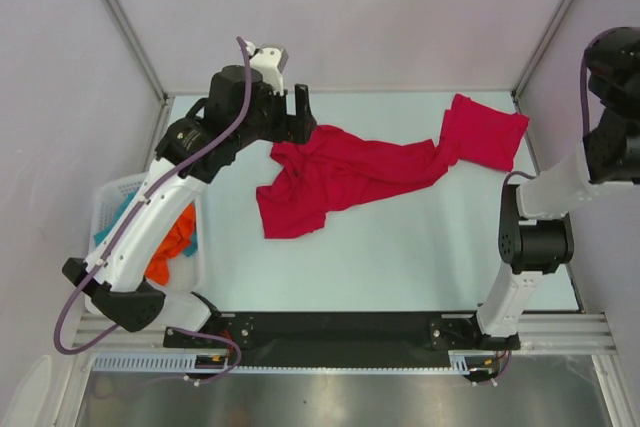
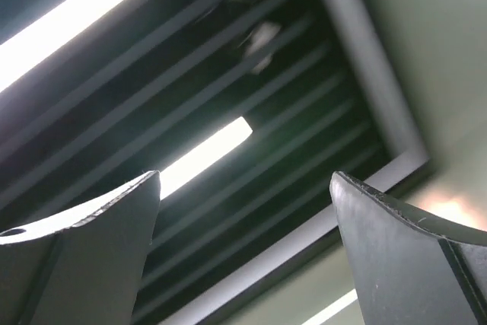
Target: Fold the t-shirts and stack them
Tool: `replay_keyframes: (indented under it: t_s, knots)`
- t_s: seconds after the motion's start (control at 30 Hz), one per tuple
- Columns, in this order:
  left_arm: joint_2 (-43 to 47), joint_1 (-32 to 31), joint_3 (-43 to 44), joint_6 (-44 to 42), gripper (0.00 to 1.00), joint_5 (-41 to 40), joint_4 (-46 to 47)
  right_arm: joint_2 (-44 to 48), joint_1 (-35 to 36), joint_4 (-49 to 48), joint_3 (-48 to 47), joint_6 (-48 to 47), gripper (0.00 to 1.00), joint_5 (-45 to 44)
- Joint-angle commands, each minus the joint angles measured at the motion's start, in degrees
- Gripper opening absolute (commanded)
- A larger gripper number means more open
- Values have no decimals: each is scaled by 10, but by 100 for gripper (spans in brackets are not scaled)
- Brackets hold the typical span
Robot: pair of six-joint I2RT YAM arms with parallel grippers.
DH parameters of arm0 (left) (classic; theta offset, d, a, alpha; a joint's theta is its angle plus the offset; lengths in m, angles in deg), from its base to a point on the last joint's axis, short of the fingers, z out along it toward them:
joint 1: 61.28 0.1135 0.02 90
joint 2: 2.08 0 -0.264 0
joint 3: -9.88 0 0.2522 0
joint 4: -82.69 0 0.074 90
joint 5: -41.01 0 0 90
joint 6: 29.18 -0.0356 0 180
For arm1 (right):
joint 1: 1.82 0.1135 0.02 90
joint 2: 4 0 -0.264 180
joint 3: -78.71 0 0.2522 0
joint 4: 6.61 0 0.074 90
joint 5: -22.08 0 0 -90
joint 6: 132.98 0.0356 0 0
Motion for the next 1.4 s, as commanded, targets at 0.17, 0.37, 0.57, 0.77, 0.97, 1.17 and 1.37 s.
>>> replay_keyframes:
  t_s: [0.17,0.37,0.57,0.77,0.97,1.17,1.37]
  knots:
    - [36,-4,49,1,91,-15,-20,26,22,-13,-12,-299,100,96]
    - [42,-4,63,1,91,-22,-33,49,23,-17,48,-500,100,42]
    - [36,-4,73,5,90,-18,-40,14,22,-8,27,-725,100,-1]
    - [43,-4,76,6,90,-25,-49,2,22,-47,39,-902,100,-71]
    - [34,-4,91,8,90,-17,-57,9,-4,-156,83,-938,100,-48]
    - [42,-4,84,7,90,-24,-59,-4,-77,-406,112,-937,100,-87]
    - [51,-4,61,4,90,-25,-50,-37,-155,-507,-2,-930,100,-332]
